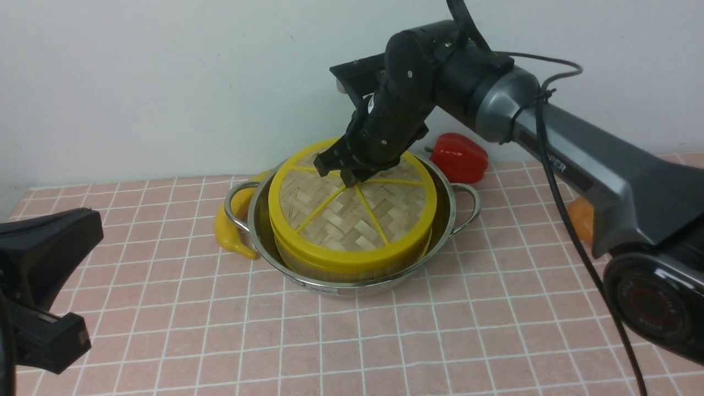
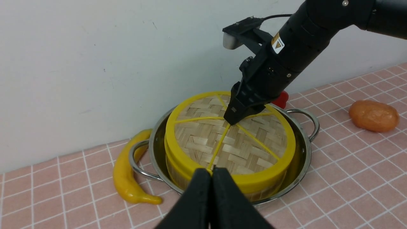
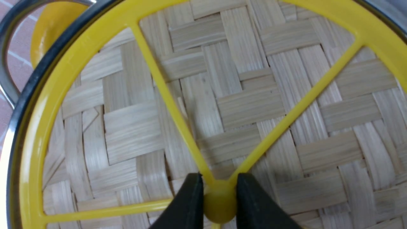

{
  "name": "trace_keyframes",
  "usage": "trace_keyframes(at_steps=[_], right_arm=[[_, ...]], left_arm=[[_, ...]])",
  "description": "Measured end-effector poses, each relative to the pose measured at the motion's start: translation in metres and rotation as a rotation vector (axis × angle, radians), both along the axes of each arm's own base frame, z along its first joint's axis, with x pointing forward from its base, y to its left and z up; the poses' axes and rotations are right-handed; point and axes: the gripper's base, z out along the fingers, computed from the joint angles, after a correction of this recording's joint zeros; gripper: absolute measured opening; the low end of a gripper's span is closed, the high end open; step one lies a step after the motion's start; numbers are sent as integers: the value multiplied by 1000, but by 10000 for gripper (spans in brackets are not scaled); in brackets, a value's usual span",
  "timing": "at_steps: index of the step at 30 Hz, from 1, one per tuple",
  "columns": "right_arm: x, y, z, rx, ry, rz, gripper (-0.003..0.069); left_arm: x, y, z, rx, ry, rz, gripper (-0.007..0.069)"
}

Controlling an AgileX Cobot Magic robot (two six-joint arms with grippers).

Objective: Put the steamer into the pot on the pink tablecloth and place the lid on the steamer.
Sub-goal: 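Place the bamboo steamer lid onto the steamer basket in the pot with the right gripper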

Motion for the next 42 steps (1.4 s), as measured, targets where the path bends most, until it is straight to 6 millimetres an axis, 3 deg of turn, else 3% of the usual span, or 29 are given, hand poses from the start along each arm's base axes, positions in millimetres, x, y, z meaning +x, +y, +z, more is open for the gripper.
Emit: trace_keyframes(at_steps=[42], right_arm=[[2, 2, 0, 9, 7, 5, 146]], left_arm=[[0, 0, 0, 0, 0, 0, 1]])
